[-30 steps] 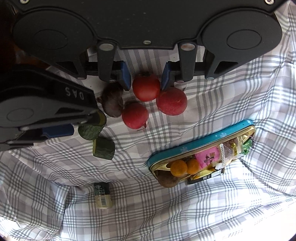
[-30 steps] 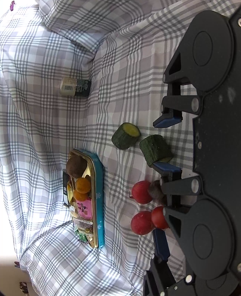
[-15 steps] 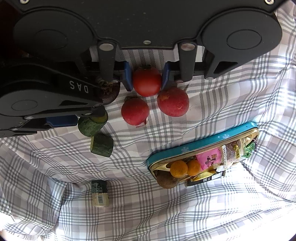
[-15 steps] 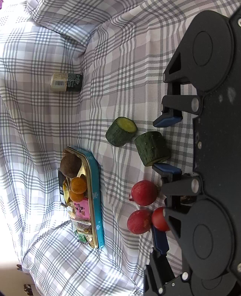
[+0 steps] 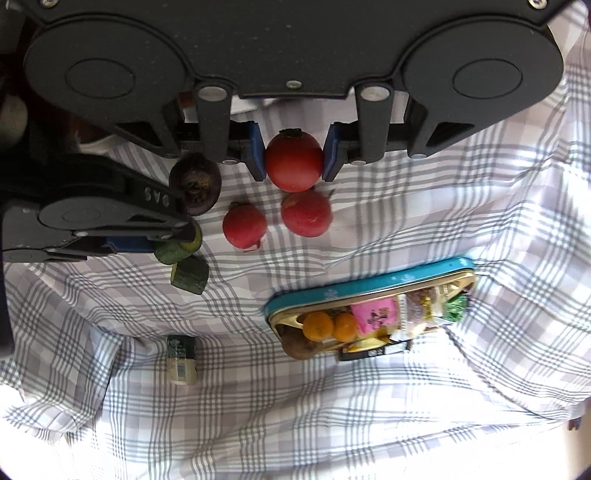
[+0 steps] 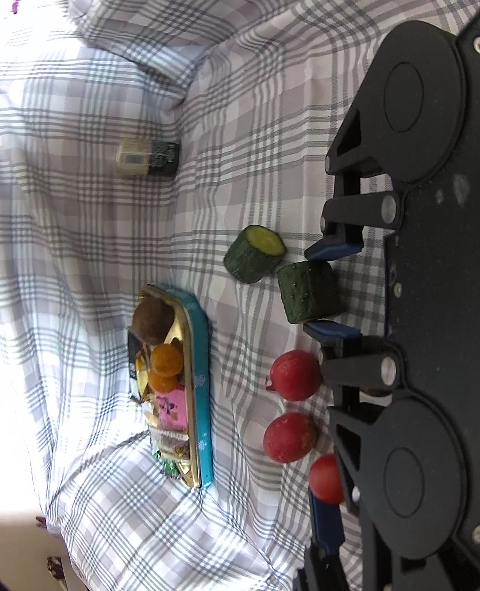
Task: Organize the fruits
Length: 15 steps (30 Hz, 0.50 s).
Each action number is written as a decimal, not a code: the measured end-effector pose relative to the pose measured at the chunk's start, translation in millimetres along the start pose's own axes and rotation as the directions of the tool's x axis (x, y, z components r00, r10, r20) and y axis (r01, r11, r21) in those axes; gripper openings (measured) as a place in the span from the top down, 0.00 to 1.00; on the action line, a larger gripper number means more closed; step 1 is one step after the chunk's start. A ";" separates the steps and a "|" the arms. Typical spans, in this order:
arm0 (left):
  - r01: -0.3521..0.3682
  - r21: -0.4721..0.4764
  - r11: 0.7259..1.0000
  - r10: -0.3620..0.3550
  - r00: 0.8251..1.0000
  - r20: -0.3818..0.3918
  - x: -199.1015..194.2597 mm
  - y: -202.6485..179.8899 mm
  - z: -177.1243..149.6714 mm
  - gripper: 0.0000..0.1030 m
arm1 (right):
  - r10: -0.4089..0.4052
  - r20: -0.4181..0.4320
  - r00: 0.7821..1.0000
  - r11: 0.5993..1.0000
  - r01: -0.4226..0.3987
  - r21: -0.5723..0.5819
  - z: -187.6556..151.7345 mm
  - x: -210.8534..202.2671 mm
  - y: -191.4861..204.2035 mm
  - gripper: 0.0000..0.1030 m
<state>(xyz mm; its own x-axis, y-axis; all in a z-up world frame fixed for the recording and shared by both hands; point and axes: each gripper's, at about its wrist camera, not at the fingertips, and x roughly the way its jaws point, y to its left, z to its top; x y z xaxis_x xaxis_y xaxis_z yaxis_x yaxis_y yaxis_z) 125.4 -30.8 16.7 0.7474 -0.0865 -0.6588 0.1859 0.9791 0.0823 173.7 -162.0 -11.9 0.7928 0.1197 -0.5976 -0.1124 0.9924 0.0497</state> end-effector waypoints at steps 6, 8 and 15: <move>-0.022 -0.022 1.000 0.022 1.000 0.015 -27.4 9.8 -14.5 0.60 | -0.027 0.050 0.998 1.000 0.027 0.006 0.4 -21.8 -0.8 0.68; -0.029 -0.023 0.999 0.029 0.999 0.017 -35.4 11.8 -21.7 0.60 | -0.032 0.063 0.998 0.999 0.031 0.014 -1.7 -32.0 -0.6 0.92; -0.028 -0.021 0.999 0.028 0.999 0.015 -49.3 11.7 -43.8 0.60 | -0.071 0.056 0.996 0.997 0.072 -0.001 -15.8 -54.1 3.8 0.91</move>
<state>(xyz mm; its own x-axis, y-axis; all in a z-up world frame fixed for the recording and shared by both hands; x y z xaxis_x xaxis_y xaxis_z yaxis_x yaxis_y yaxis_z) 62.9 -7.0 17.3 0.7620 -0.0616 -0.6447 0.1514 0.9848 0.0848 120.9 -165.1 7.9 0.8311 0.0499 -0.5540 -0.0557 0.9984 0.0063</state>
